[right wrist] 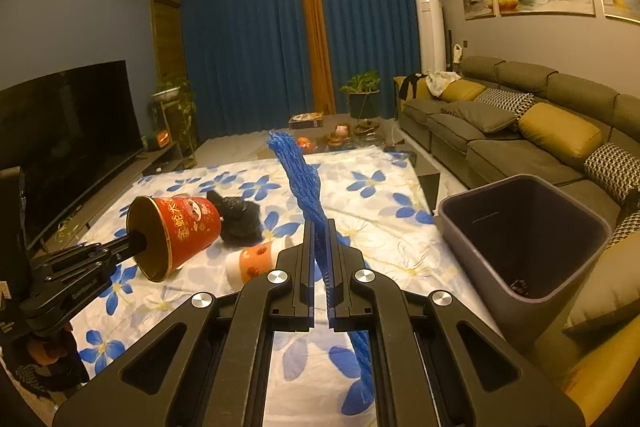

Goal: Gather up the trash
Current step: 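Carry the red cup and blue net with both tools over the grey bin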

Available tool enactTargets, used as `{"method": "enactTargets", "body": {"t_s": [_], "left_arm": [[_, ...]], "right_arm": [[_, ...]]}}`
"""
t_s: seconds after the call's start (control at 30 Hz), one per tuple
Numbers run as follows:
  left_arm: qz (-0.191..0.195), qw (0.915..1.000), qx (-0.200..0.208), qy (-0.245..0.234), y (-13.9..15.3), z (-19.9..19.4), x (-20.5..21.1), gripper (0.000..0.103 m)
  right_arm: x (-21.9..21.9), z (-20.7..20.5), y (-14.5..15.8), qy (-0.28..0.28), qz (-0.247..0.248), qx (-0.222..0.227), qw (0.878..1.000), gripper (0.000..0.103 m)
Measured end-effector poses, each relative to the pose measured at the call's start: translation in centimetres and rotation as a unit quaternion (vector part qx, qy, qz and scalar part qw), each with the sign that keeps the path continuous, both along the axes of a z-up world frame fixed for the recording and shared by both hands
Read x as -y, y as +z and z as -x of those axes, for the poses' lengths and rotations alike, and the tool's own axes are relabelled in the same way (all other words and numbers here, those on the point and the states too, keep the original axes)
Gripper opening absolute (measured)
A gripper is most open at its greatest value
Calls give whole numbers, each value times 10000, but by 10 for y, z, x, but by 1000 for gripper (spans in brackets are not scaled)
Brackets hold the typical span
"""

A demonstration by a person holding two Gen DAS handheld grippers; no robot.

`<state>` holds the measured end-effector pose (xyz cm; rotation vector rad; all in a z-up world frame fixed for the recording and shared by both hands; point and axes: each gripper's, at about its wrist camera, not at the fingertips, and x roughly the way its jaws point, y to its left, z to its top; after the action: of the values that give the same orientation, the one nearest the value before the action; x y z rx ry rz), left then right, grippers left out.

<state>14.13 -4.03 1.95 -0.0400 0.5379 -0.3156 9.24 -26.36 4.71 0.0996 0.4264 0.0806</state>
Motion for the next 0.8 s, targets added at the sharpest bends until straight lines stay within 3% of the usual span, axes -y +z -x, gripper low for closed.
{"method": "enactTargets", "body": {"t_s": [0.8], "left_arm": [[-158, 9968, 191, -759, 14, -22, 74, 2]], "right_arm": [[57, -17, 4, -806, -77, 181, 9966, 5]]}}
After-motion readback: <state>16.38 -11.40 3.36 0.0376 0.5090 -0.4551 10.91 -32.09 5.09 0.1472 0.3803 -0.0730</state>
